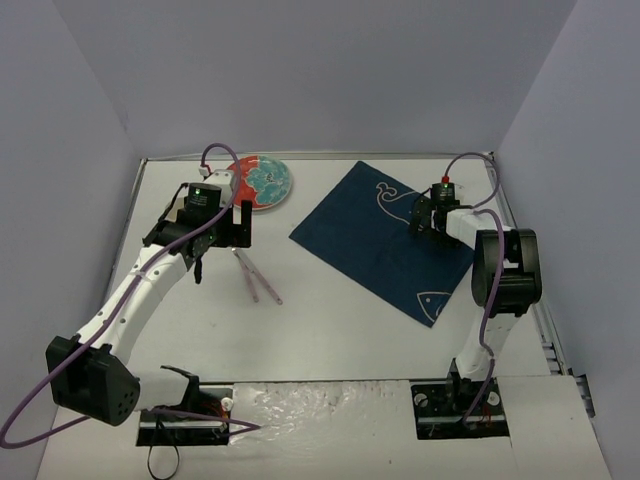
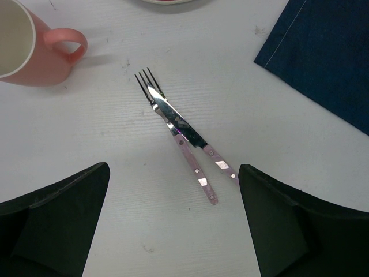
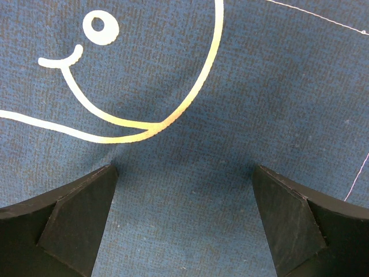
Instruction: Set the dinner table for one person
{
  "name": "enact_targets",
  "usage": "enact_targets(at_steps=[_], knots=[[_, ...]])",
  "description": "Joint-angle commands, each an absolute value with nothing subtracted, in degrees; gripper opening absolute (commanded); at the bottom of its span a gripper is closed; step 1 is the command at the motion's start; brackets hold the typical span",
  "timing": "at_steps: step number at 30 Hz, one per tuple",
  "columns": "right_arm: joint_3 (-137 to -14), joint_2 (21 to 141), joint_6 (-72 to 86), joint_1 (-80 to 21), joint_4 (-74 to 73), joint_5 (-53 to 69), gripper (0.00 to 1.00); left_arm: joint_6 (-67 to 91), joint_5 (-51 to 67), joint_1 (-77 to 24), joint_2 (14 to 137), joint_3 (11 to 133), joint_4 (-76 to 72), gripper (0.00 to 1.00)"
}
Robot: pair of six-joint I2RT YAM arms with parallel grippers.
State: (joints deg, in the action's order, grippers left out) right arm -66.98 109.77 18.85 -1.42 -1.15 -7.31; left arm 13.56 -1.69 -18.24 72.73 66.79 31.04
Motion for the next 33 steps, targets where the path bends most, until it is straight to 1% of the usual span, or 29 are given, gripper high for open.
enact_targets(at_steps=[1, 5, 9, 16, 19, 21, 23, 28, 30, 31, 33], knots=[[-68.81, 112.26, 17.47, -0.81, -0.81, -7.32, 1.00, 13.54, -2.92, -17.75, 72.18, 67.32, 28.59, 0.92], [-69.21, 111.23, 17.48, -0.88, -0.83, -6.87, 1.00, 13.54, -2.99, -17.75, 72.37, 67.32, 28.56, 0.92], [-68.55, 105.96, 18.02, -0.88, -0.97, -6.58, 1.00, 13.54, -3.17, -17.75, 72.51, 67.32, 28.48, 0.92], [-69.17, 89.87, 18.10, -1.26, -1.57, -3.79, 1.00, 14.38, -3.58, -17.65, 72.84, 67.11, 28.00, 0.92], [-68.97, 81.03, 18.02, -2.11, -1.05, -1.76, 1.00, 15.82, -3.25, -17.40, 72.33, 65.83, 26.44, 0.92], [-66.94, 77.28, 18.10, -2.54, -0.37, -0.65, 1.00, 16.76, -3.42, -17.32, 71.73, 65.15, 24.55, 0.92], [-64.24, 71.03, 19.81, -2.63, 4.42, 1.69, 1.00, 18.66, -4.02, -17.23, 71.04, 64.02, 22.31, 0.92], [-49.12, 55.91, 25.58, -2.90, 19.07, 8.61, 1.00, 28.64, -4.30, -16.61, 69.97, 60.03, 15.01, 0.97], [-42.46, 52.92, 26.94, -3.38, 24.06, 11.83, 1.00, 31.39, -4.15, -16.29, 70.52, 58.34, 10.93, 0.97], [-40.40, 50.77, 28.30, -3.79, 27.12, 12.12, 1.00, 34.61, -4.42, -16.19, 70.94, 57.90, 9.39, 0.97], [-37.81, 49.23, 31.33, -4.22, 28.74, 14.11, 1.00, 39.21, -4.77, -15.75, 73.57, 57.69, 4.89, 0.97]])
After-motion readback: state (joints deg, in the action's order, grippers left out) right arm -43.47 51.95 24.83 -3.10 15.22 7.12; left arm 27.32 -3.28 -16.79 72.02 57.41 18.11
